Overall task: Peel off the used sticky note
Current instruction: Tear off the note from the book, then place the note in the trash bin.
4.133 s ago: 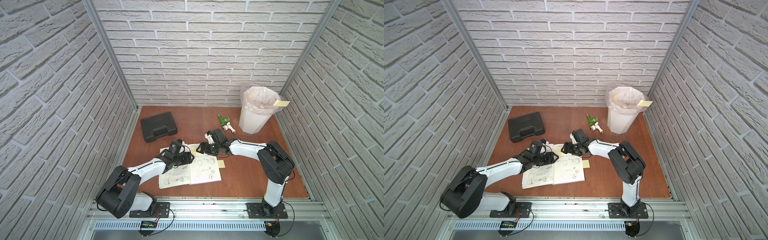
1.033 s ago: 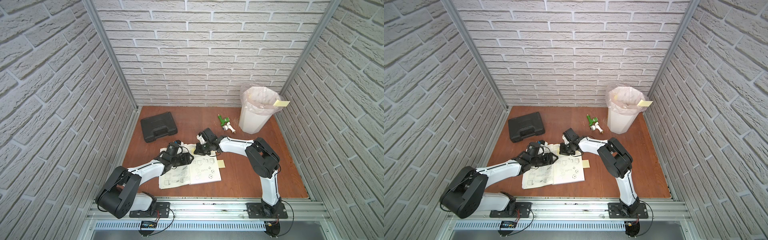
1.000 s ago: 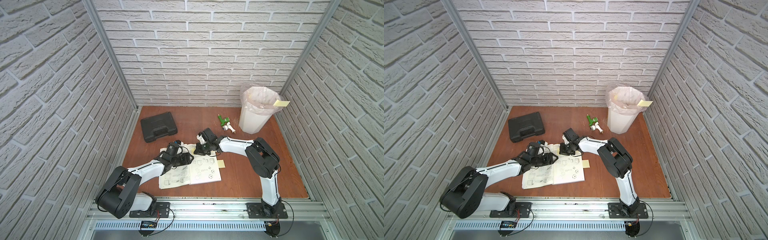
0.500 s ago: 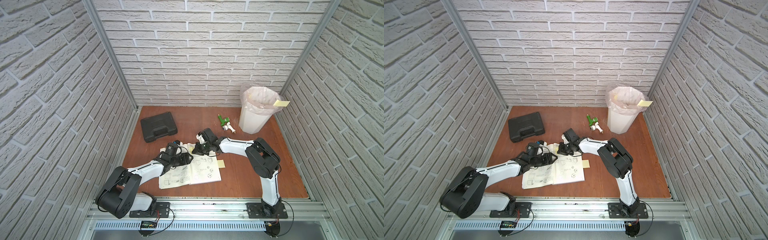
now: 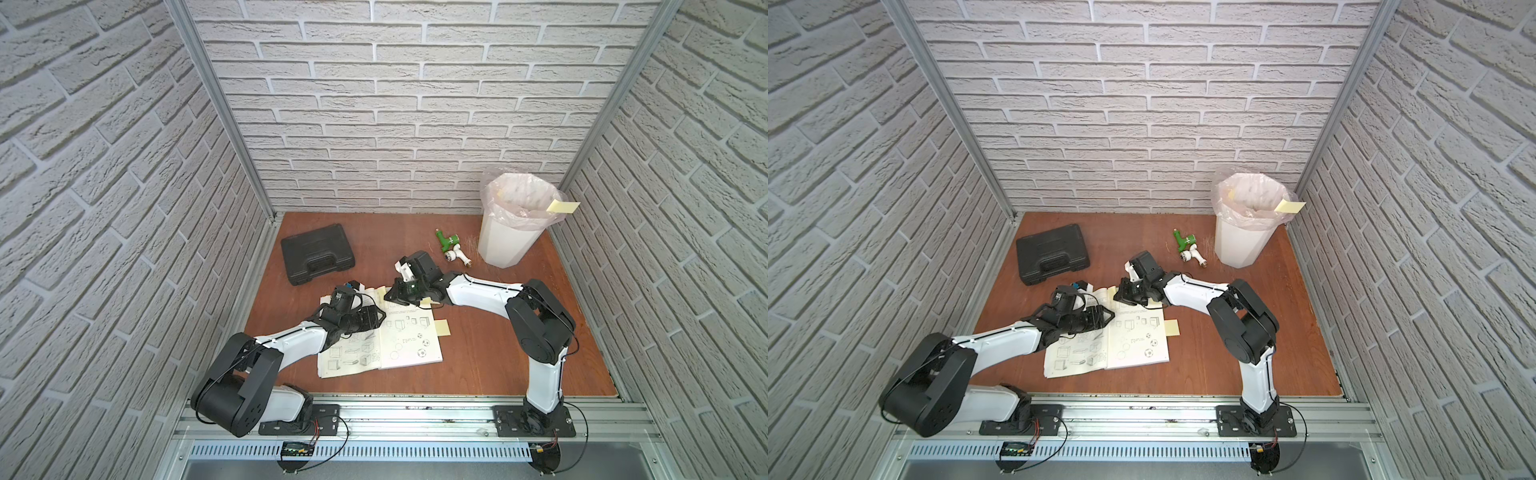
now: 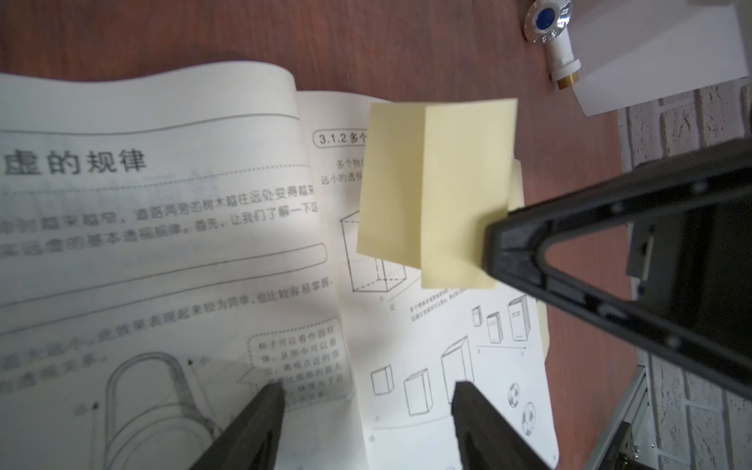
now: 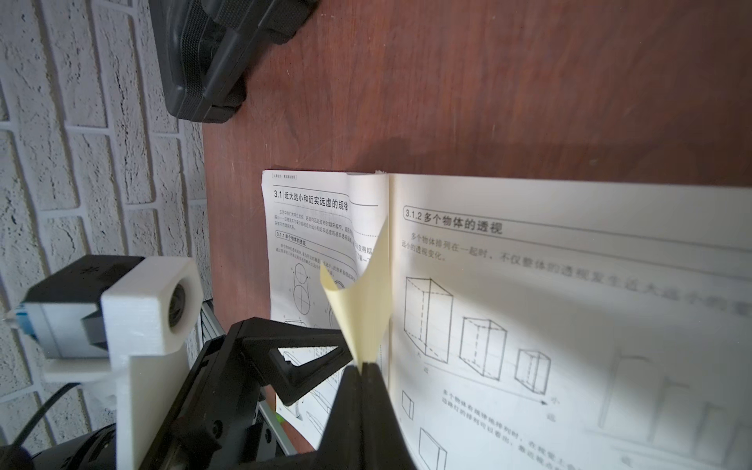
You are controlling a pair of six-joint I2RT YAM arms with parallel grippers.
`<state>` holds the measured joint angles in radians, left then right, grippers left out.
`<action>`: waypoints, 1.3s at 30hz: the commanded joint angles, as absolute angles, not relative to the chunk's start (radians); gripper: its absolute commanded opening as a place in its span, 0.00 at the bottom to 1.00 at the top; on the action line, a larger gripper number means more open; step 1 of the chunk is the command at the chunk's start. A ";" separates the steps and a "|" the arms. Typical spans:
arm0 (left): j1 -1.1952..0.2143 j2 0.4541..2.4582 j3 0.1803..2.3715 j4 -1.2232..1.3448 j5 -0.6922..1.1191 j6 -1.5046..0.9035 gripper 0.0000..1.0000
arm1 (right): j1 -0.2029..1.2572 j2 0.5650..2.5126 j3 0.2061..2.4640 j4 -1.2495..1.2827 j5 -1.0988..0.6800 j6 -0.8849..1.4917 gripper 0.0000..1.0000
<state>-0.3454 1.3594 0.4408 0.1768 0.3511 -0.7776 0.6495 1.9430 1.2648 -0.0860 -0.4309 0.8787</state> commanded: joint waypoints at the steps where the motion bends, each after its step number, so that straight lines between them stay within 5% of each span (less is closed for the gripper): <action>1: -0.337 1.382 0.404 0.092 0.311 -0.759 0.71 | 0.639 1.874 1.247 -0.080 -0.426 0.857 0.03; 18: -0.333 1.311 0.603 -0.137 0.340 -0.679 0.79 | 0.481 1.671 1.363 -0.374 -0.372 0.607 0.03; 39: -0.334 1.473 0.636 0.045 0.448 -0.706 0.78 | 0.228 1.589 1.705 -0.573 -0.377 0.553 0.03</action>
<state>-0.3374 1.4494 0.6518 -0.0086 0.4271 -0.7090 0.2531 1.6203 1.6634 -0.5579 -0.3714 0.5621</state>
